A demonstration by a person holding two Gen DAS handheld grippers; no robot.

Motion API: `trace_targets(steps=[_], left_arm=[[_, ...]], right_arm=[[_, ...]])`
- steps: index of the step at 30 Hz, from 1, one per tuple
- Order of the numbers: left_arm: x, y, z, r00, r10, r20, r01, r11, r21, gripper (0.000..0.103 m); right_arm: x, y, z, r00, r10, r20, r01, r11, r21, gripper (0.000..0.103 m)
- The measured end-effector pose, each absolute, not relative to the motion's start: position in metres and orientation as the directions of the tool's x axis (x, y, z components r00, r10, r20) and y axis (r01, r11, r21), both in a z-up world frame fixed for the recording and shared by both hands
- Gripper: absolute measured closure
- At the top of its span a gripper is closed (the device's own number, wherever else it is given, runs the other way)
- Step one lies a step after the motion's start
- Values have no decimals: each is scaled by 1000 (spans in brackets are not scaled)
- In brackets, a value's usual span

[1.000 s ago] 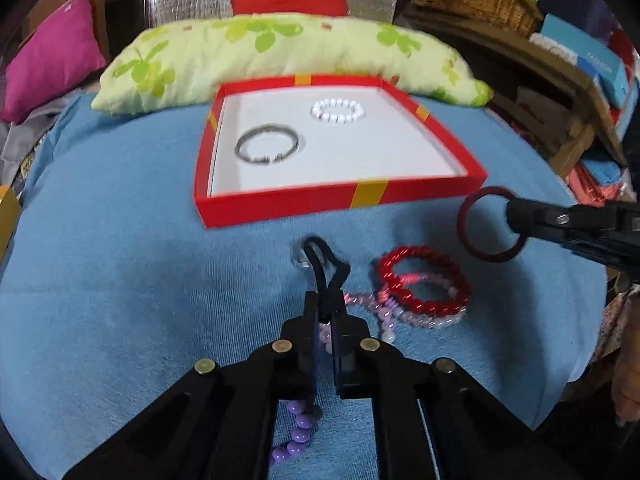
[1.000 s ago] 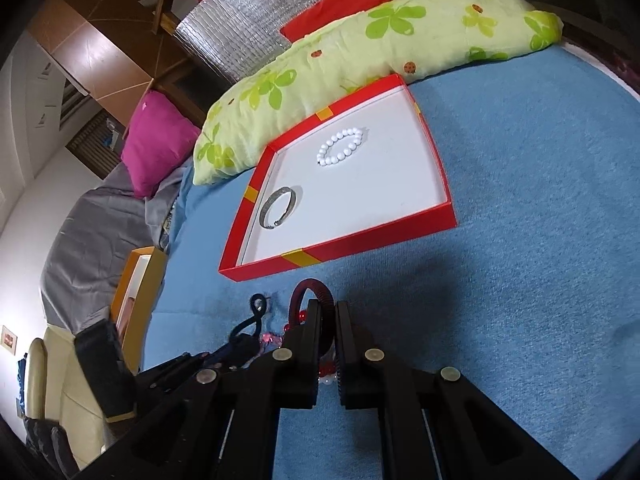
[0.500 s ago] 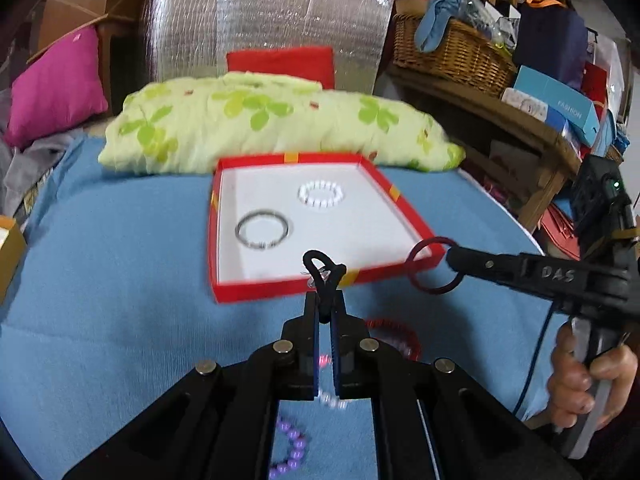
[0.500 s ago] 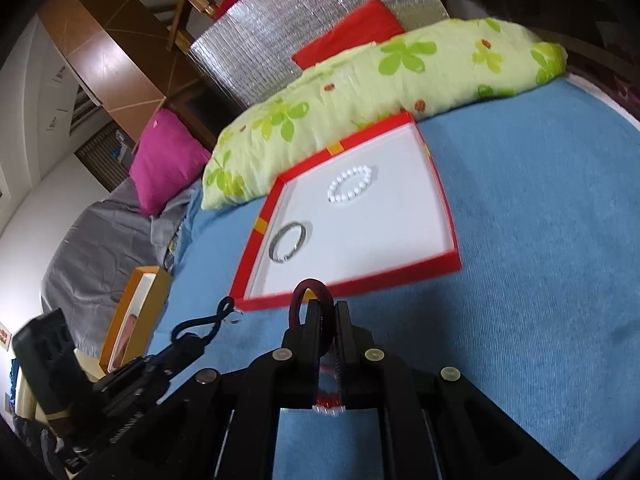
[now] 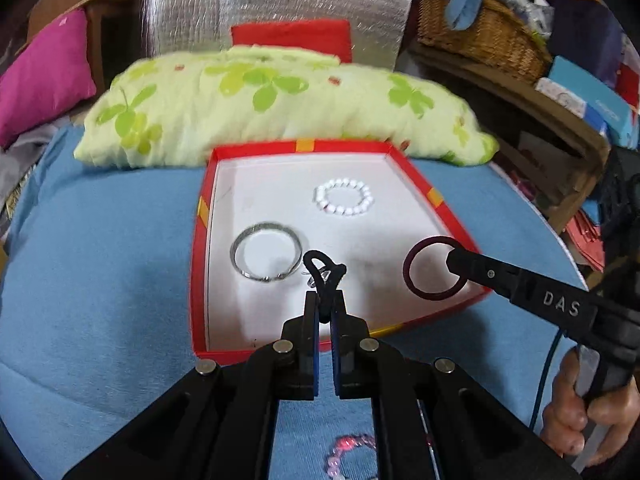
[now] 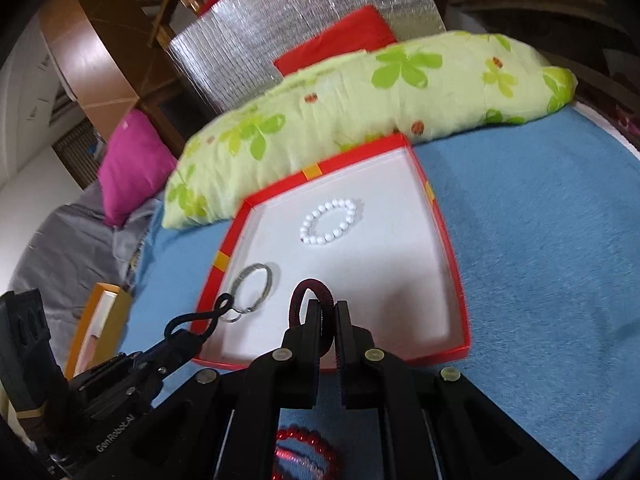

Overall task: Organize jewelry
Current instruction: 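Carry the hair band and clip into the red tray and release both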

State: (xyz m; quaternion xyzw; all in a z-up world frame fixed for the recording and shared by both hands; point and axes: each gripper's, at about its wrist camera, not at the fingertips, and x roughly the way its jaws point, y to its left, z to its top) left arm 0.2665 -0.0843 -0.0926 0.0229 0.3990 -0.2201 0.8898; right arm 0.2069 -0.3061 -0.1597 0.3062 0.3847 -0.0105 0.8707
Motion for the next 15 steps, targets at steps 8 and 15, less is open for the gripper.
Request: trace_targets(steps=[8,15], left_arm=[[274,-88,-101,568,-333,-753,391,914,-109,98],[273,-81,-105,564,-293,-772,367,926,-83,61]], right_arm=[[232,-288,-174,640,184,-746,278,850,448,95],[237,-284,-180,625,149,-766,309,854,418,90]])
